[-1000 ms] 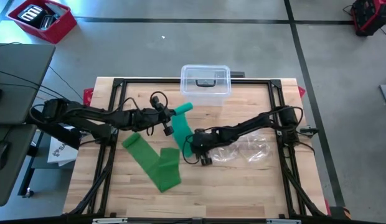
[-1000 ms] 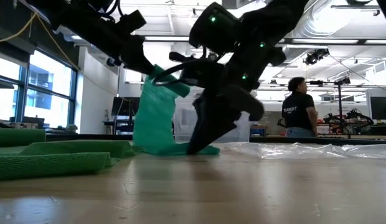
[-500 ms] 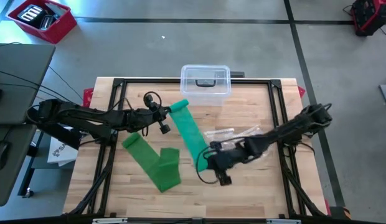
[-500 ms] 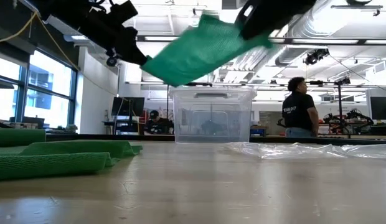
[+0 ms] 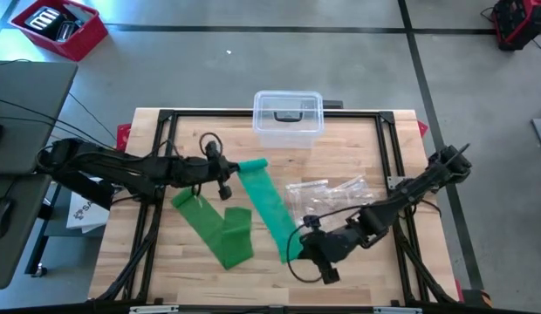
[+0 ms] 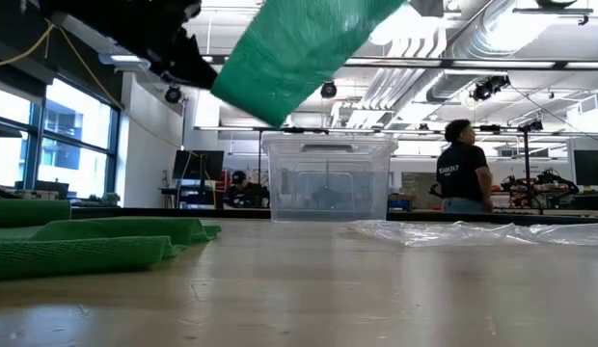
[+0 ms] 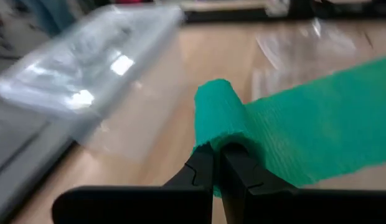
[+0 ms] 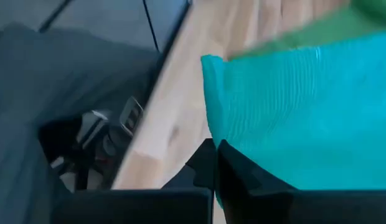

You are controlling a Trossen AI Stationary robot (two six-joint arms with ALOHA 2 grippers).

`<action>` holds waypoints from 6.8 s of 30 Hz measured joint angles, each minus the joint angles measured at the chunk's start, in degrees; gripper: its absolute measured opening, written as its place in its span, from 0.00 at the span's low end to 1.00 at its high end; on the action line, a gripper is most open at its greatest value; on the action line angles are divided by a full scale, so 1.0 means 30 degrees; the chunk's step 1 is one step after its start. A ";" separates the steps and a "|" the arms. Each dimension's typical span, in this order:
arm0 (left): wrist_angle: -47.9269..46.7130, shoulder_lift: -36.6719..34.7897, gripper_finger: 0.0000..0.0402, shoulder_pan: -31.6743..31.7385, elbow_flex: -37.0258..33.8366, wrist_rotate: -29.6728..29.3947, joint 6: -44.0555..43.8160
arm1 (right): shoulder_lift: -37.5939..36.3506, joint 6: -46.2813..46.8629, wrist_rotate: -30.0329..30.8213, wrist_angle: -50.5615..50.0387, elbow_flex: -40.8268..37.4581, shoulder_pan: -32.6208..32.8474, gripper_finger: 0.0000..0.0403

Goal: Roll bandage
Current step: Roll the blue bandage

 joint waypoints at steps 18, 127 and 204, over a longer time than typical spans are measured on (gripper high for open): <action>0.5494 0.6371 0.00 -0.4440 0.0000 0.5697 -0.2331 | -0.0030 -0.1704 1.2063 -1.2947 0.8844 -0.1477 0.00; 0.8733 0.6419 0.00 -0.4135 -0.4619 -0.4563 -0.4162 | 0.2619 -0.5008 -0.2253 -0.0988 0.0565 -0.5541 0.00; 0.9538 -0.2236 0.00 -0.7951 -0.3432 -0.7143 -0.1843 | 0.2444 -0.0465 0.1097 -0.2367 -0.1547 -0.3928 0.00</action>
